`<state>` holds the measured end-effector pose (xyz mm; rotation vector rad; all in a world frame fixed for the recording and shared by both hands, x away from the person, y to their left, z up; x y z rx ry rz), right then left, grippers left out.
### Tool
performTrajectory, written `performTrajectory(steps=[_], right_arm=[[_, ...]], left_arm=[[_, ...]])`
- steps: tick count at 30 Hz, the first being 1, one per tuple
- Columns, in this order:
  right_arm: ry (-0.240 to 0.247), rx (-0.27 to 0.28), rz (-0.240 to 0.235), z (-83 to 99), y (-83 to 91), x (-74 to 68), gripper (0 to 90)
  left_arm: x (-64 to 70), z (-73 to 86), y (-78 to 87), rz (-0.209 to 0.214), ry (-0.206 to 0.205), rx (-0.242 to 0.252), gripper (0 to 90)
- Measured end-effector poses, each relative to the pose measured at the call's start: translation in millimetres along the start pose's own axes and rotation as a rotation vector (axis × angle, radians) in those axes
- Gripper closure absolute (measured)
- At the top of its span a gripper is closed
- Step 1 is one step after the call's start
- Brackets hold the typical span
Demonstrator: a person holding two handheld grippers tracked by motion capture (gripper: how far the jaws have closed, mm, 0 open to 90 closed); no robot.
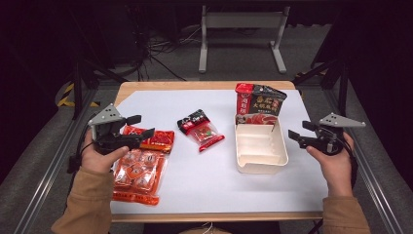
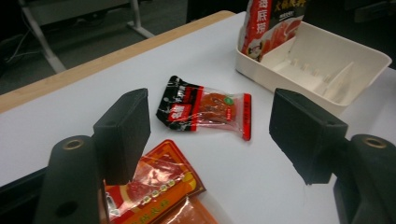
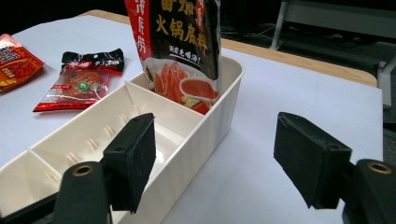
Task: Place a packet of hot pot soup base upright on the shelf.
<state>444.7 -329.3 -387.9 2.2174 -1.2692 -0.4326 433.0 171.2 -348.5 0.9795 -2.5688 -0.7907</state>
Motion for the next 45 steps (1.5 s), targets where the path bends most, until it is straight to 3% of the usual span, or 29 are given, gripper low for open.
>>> performTrajectory(steps=[1,4,7,14,18,21,26,28,32,35,45], right_arm=[[0.002,0.0,-0.001,0.4,0.2,-0.4,29.7],[0.012,-0.003,-0.004,1.2,0.4,-1.9,29.8],[0.022,-0.008,-0.01,2.0,0.0,-4.4,29.7],[0.031,-0.011,-0.017,3.0,-1.7,-6.4,29.9],[0.033,-0.009,-0.018,3.0,-1.9,-6.4,30.1],[0.034,-0.01,-0.02,3.0,-2.3,-7.2,30.1],[0.038,-0.013,-0.021,3.5,-3.3,-8.3,30.1],[0.035,-0.013,-0.023,3.7,-3.9,-8.8,30.1],[0.036,-0.019,-0.021,4.6,-5.0,-8.5,30.1],[0.034,-0.021,-0.023,4.9,-5.8,-8.8,30.0],[0.034,-0.028,-0.025,7.6,-8.8,-9.4,29.9]], left_arm=[[-1.7,-0.3,0.6,-0.009,0.002,0.003,30.1],[-7.1,-1.5,3.0,-0.022,-0.051,0.02,34.2],[-14.8,1.1,3.7,-0.024,-0.056,0.005,34.2],[-46.6,14.5,0.6,-0.088,0.001,-0.03,30.9],[-61.6,24.0,-5.3,-0.101,0.033,-0.048,30.0],[-71.3,32.0,-10.6,-0.119,0.039,-0.102,29.3],[-85.1,41.9,-17.0,-0.133,0.06,-0.135,29.6],[-90.1,46.1,-19.6,-0.128,0.088,-0.114,30.6],[-105.1,60.7,-26.9,-0.14,0.134,-0.162,30.5],[-110.6,66.9,-32.4,-0.134,0.156,-0.151,30.5],[-131.0,91.6,-52.2,-0.134,0.251,-0.205,24.9]])
Point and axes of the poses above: each handheld gripper's, and its own axes: y roughly backward along the jaws, z roughly out of its underside, x roughly to its right, the point moved 8 cm from there along -y, roughly forward along the jaws, and after that the axes turned 9 degrees about -x, right-handed, at the moved point
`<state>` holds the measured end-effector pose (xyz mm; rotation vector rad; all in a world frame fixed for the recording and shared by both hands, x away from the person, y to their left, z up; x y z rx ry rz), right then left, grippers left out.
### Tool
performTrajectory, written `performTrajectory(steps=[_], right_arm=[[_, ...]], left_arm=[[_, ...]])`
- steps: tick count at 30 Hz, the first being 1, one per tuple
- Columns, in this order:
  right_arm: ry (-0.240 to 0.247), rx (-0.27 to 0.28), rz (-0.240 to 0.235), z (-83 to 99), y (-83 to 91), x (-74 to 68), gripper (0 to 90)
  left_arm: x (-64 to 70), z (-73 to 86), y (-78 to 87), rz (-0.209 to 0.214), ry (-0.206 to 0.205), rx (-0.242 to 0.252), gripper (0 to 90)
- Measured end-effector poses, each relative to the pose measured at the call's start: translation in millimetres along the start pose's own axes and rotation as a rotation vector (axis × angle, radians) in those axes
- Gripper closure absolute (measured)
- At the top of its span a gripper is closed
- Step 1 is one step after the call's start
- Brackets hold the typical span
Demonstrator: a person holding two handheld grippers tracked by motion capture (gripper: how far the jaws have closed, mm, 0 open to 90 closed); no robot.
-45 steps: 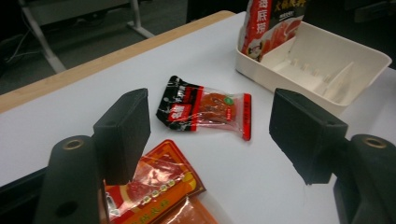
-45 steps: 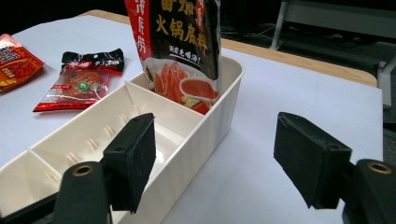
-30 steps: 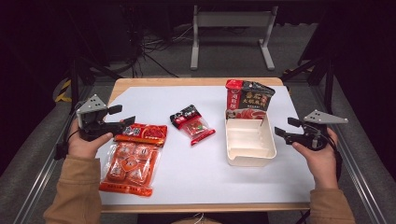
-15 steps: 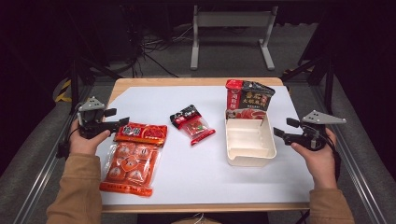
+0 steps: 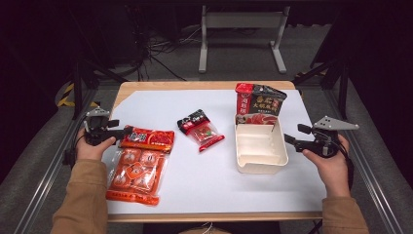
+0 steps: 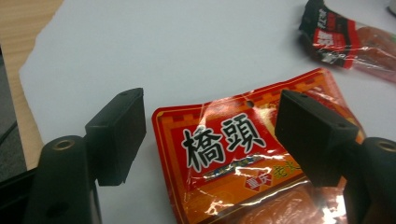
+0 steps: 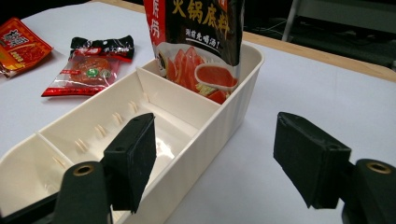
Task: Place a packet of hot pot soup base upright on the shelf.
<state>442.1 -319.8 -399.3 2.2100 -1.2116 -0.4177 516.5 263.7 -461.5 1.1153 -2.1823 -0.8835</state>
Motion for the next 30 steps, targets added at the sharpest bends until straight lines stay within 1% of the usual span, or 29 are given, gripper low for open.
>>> performTrajectory(steps=[2,7,10,12,15,17,18,19,21,24,26,28,30], right_arm=[[0.003,-0.005,-0.001,1.0,-0.9,-0.8,29.9],[-0.001,-0.01,-0.001,3.7,-1.6,-1.5,29.9],[-0.006,-0.015,0.0,6.2,-1.9,-1.1,29.9],[-0.007,-0.015,0.0,6.6,-2.0,-1.0,29.9],[-0.011,-0.018,-0.002,7.8,-2.1,-0.9,29.9],[-0.012,-0.018,-0.002,8.3,-2.8,-0.6,29.9],[-0.012,-0.018,-0.003,8.5,-3.0,-0.6,29.9],[-0.013,-0.019,-0.003,8.7,-3.4,-0.5,29.9],[-0.015,-0.02,-0.005,9.2,-4.1,-0.6,29.7],[-0.016,-0.022,-0.004,9.6,-5.0,-1.0,29.3],[-0.018,-0.023,-0.004,10.0,-5.4,-1.3,29.3],[-0.018,-0.024,-0.004,10.1,-5.6,-1.3,29.3],[-0.018,-0.024,-0.003,10.4,-5.7,-1.0,29.2]], left_arm=[[-2.4,1.7,-3.7,0.004,0.019,-0.012,24.0],[-9.0,5.6,-14.2,0.014,0.042,-0.043,23.6],[-11.7,8.0,-19.7,0.023,0.065,-0.057,23.4],[-12.6,8.8,-21.6,0.028,0.068,-0.064,23.4],[-12.4,10.8,-25.4,0.047,0.074,-0.08,23.4],[-12.6,12.0,-27.7,0.059,0.071,-0.091,23.5],[-12.6,12.4,-28.9,0.063,0.075,-0.09,23.4],[-12.4,13.3,-30.2,0.075,0.079,-0.096,23.4],[-14.1,15.0,-32.3,0.072,0.084,-0.101,23.4],[-15.2,17.3,-35.4,0.082,0.096,-0.113,22.9],[-13.9,17.9,-36.7,0.094,0.092,-0.117,23.3],[-13.3,17.8,-37.1,0.097,0.089,-0.118,24.0],[-10.8,17.3,-37.4,0.111,0.079,-0.117,24.6]])
Point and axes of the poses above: each handheld gripper's, and its own axes: y roughly backward along the jaws, z roughly out of its underside, x roughly to its right, the point moved 8 cm from there along -y, roughly forward along the jaws, and after that the axes turned 9 degrees about -x, right-handed, at the moved point
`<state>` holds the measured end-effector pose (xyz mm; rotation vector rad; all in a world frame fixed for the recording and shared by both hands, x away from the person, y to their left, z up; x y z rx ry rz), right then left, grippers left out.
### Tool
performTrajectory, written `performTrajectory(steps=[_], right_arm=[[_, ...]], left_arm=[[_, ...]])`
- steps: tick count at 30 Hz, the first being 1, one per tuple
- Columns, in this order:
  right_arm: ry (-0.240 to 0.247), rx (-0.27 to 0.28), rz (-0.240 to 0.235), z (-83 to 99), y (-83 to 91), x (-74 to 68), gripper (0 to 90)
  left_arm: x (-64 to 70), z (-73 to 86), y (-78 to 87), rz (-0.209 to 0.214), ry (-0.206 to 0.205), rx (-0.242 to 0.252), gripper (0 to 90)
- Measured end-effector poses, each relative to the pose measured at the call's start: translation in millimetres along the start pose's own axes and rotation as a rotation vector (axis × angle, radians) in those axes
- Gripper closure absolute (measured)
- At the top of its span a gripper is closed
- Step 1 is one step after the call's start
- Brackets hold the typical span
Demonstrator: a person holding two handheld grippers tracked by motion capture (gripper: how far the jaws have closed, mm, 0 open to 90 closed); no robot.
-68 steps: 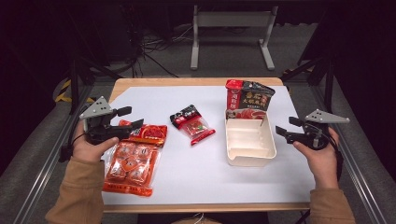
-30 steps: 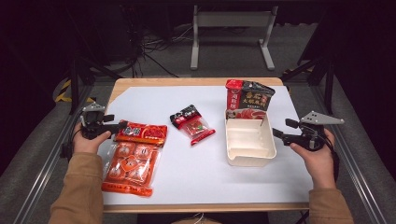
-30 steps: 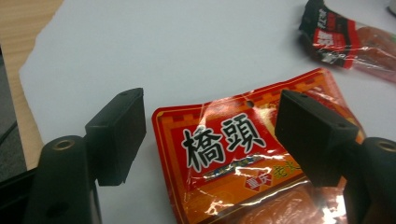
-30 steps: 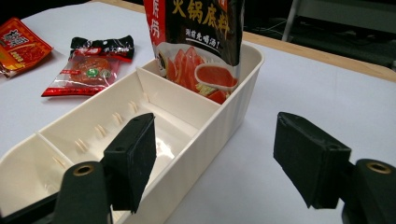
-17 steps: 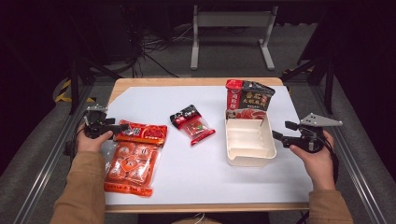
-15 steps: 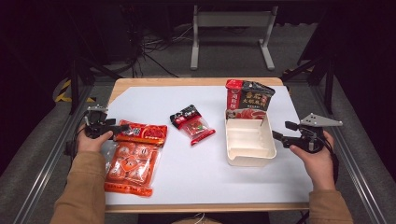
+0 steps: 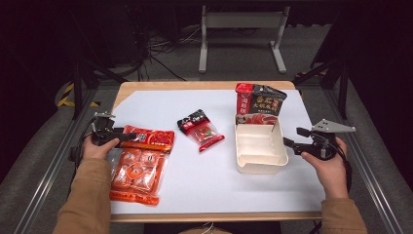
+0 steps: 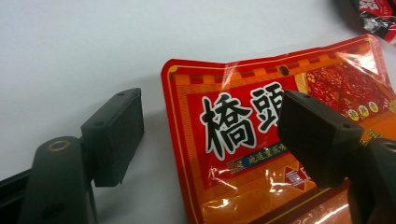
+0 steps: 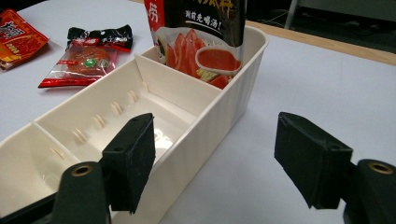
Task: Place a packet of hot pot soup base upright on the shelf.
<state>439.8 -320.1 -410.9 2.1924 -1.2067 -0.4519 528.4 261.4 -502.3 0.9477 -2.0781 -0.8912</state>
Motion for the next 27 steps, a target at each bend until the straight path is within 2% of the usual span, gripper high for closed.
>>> performTrajectory(steps=[5,11,13,16,18,19,27], right_arm=[[0.003,0.005,0.001,-0.3,0.3,0.2,29.2],[0.0,0.011,0.001,-0.5,1.5,0.6,29.0],[0.002,0.012,0.002,-0.5,1.6,0.8,29.0],[0.005,0.011,0.001,-0.4,1.1,0.7,29.0],[0.006,0.01,0.0,-0.4,1.1,0.6,29.0],[0.007,0.011,0.001,-0.5,1.0,0.5,29.0],[0.009,0.011,0.001,-0.5,0.9,0.5,29.0]], left_arm=[[5.7,-0.6,-1.1,0.041,-0.018,0.002,32.0],[8.2,-0.3,-1.1,0.034,-0.038,-0.004,35.8],[8.4,-0.3,-0.7,0.046,-0.047,-0.003,36.9],[11.5,-0.7,0.1,0.07,-0.038,0.007,38.3],[14.0,-0.8,1.9,0.088,-0.051,0.012,40.9],[15.3,-0.6,3.9,0.085,-0.074,0.011,43.1],[18.9,0.3,15.2,0.117,-0.11,0.041,48.1]])
Point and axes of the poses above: each handheld gripper's, and its own axes: y roughly backward along the jaws, z roughly out of its underside, x roughly to its right, the point moved 8 cm from there along -y, roughly forward along the jaws, and after that the axes turned 9 degrees about -x, right-handed, at the moved point
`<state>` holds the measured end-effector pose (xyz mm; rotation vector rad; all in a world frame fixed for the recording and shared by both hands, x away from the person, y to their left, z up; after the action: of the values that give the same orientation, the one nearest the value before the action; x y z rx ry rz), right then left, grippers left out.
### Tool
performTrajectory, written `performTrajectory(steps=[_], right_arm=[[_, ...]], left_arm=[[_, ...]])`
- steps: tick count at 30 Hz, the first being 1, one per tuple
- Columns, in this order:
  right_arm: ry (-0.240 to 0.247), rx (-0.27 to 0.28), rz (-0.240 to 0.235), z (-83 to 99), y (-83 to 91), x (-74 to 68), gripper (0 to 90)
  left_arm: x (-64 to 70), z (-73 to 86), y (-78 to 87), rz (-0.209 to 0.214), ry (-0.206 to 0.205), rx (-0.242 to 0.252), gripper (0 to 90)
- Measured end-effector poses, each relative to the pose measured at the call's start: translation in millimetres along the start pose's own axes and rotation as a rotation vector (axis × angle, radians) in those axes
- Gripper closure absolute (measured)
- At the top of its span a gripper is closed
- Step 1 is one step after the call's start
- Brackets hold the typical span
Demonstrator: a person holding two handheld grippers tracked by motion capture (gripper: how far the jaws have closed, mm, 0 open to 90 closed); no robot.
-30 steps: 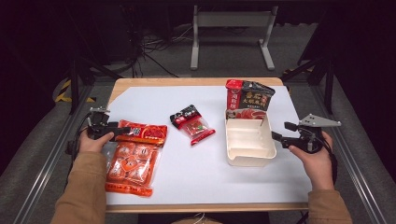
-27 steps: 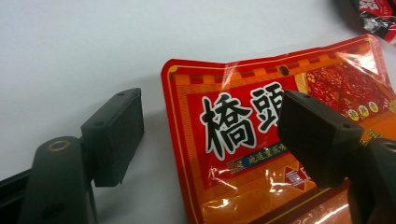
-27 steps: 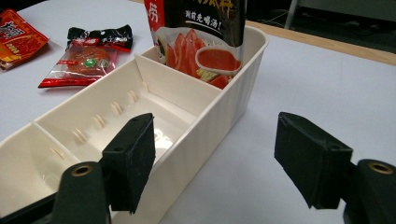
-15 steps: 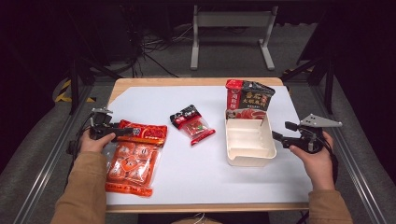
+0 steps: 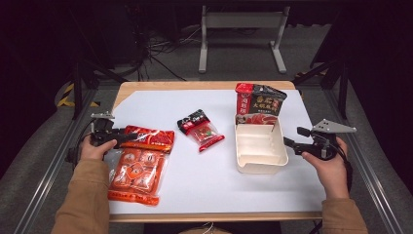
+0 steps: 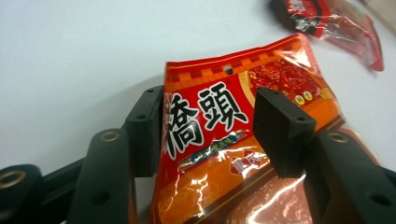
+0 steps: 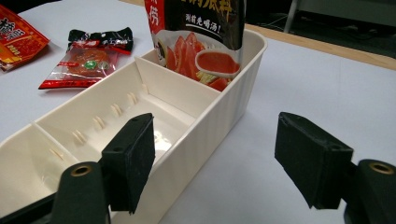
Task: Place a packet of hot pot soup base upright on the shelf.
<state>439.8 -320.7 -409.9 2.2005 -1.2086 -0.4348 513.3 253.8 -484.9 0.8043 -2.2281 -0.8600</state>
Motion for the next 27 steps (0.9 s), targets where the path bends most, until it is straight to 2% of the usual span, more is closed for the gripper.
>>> performTrajectory(steps=[2,5,7,11,13,14,15,17,22,25,27], right_arm=[[0.001,-0.001,0.001,0.0,-0.3,0.0,29.0],[0.004,0.001,0.0,-0.3,-0.6,-0.6,29.0],[0.006,-0.002,-0.001,-0.1,-1.0,-0.8,29.0],[0.01,-0.006,-0.005,-0.4,-2.4,-2.4,29.0],[0.011,-0.007,-0.006,-0.4,-2.9,-2.8,28.9],[0.01,-0.007,-0.006,-0.4,-2.9,-2.8,28.8],[0.01,-0.008,-0.005,-0.3,-3.0,-2.5,28.7],[0.009,-0.008,-0.005,-0.1,-3.0,-2.4,28.6],[0.012,-0.008,-0.008,-0.2,-3.5,-3.2,28.3],[0.014,-0.013,-0.01,0.1,-4.3,-4.0,28.2],[0.017,-0.013,-0.012,0.0,-4.4,-4.6,28.1]], left_arm=[[3.8,-0.5,5.7,0.031,-0.013,0.025,50.9],[11.6,-2.7,13.0,0.1,-0.028,0.067,53.7],[14.4,-2.7,13.0,0.108,-0.044,0.063,54.9],[17.1,-1.6,6.3,0.086,-0.068,0.03,55.0],[12.6,-0.8,5.1,0.04,-0.055,0.022,52.2],[8.2,0.8,3.9,0.003,-0.049,0.004,48.4],[5.9,3.4,1.6,-0.001,-0.046,-0.015,48.8],[4.7,4.0,-2.3,0.007,-0.042,-0.007,46.3],[3.9,4.8,-5.1,-0.004,-0.05,-0.017,46.8],[0.4,7.0,-10.4,-0.021,-0.051,-0.028,46.9],[-0.7,8.1,-13.7,-0.048,-0.06,-0.045,47.8]])
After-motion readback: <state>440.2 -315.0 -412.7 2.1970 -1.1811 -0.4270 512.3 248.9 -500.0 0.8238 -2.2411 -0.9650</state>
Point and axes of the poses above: each handheld gripper's, and its own axes: y roughly backward along the jaws, z roughly out of its underside, x roughly to its right, the point moved 8 cm from there along -y, roughly forward along the jaws, and after that the axes turned 9 degrees about -x, right-handed, at the moved point
